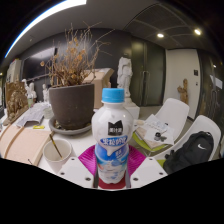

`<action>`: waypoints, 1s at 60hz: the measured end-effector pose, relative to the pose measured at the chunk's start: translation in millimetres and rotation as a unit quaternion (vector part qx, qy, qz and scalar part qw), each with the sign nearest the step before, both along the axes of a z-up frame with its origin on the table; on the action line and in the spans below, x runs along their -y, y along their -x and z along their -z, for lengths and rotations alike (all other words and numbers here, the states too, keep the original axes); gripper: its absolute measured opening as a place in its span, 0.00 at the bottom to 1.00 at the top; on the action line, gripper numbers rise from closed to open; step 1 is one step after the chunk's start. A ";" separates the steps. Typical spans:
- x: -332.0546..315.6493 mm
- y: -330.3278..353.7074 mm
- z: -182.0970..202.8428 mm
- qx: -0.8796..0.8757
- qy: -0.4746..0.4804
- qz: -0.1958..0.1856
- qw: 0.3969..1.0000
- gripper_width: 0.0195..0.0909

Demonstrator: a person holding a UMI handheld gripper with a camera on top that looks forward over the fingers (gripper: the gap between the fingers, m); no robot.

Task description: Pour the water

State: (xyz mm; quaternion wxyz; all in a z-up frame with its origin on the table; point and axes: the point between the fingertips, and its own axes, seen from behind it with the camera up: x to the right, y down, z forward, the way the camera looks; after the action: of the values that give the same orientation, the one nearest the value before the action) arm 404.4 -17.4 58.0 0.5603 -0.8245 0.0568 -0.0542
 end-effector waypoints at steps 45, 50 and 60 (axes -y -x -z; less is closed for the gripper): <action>130.6 74.7 -68.3 0.004 0.074 0.032 0.997 0.92; 175.4 101.3 -88.1 0.005 0.093 0.039 0.995 0.92; 257.4 156.7 -128.0 0.027 0.109 0.040 0.993 0.93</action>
State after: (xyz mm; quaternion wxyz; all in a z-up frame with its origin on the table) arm 247.7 -274.9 186.0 0.4656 -0.8761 0.0688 -0.1046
